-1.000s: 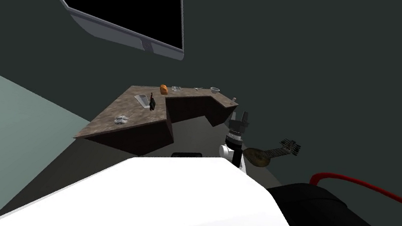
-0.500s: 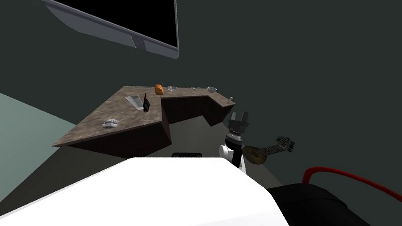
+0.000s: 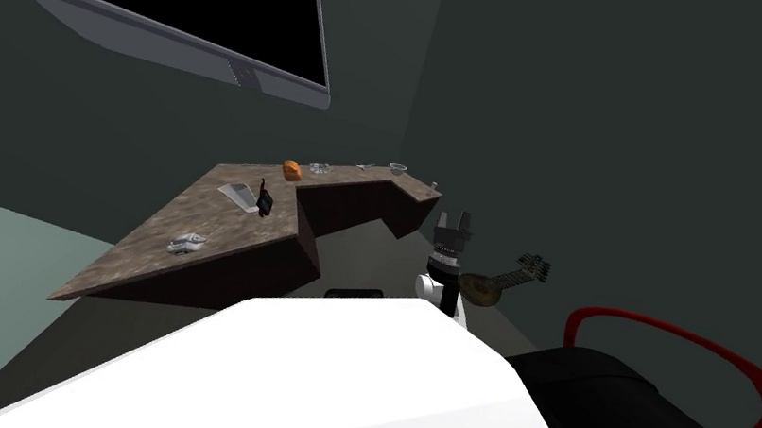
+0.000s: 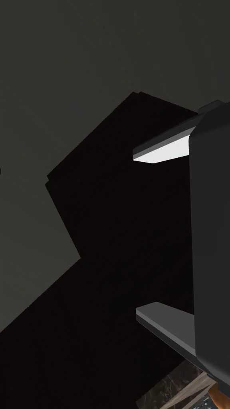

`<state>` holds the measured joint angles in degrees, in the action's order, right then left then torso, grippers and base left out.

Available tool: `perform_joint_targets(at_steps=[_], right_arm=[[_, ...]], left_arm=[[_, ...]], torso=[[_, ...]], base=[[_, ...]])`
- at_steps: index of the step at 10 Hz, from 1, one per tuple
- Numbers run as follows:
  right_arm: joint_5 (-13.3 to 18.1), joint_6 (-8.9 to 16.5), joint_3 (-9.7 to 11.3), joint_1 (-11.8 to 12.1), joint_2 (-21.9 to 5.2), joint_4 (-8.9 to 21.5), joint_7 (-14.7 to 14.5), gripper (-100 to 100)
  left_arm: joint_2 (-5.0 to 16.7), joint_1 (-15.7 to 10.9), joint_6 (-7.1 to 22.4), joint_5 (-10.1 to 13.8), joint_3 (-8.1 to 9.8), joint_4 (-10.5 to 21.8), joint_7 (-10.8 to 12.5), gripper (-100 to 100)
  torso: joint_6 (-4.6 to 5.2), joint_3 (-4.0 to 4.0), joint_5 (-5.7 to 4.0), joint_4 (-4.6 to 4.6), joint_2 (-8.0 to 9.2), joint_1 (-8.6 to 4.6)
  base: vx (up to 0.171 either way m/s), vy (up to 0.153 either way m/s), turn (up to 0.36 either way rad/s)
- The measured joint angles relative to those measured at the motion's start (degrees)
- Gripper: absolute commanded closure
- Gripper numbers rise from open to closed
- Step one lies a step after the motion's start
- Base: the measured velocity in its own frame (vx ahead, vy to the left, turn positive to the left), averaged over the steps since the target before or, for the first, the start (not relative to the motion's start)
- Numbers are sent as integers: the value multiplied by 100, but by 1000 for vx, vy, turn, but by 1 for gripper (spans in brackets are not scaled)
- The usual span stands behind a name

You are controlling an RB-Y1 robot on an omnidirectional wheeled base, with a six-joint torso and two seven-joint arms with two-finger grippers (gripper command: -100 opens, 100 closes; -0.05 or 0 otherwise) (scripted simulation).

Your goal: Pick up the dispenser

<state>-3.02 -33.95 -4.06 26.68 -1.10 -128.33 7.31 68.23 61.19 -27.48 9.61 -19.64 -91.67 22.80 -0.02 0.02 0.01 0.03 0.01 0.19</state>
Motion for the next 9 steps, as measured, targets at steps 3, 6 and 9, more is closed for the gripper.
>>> perform_joint_targets(at_steps=[3,6,9], right_arm=[[0,0,-1,1,0,0,0,0],[0,0,-1,1,0,0,0,0],[0,0,-1,1,-1,0,0,0]], left_arm=[[418,-50,44,-29,-49,443,54,-100],[933,28,173,-18,18,771,100,-100],[1429,219,266,24,175,948,99,-100]], torso=[[-3,-5,1,-2,-8,2],[-2,-6,3,-2,-10,8],[-4,-8,4,-3,-13,12]], base=[[72,-5,-91],[66,9,-68],[82,24,-81]])
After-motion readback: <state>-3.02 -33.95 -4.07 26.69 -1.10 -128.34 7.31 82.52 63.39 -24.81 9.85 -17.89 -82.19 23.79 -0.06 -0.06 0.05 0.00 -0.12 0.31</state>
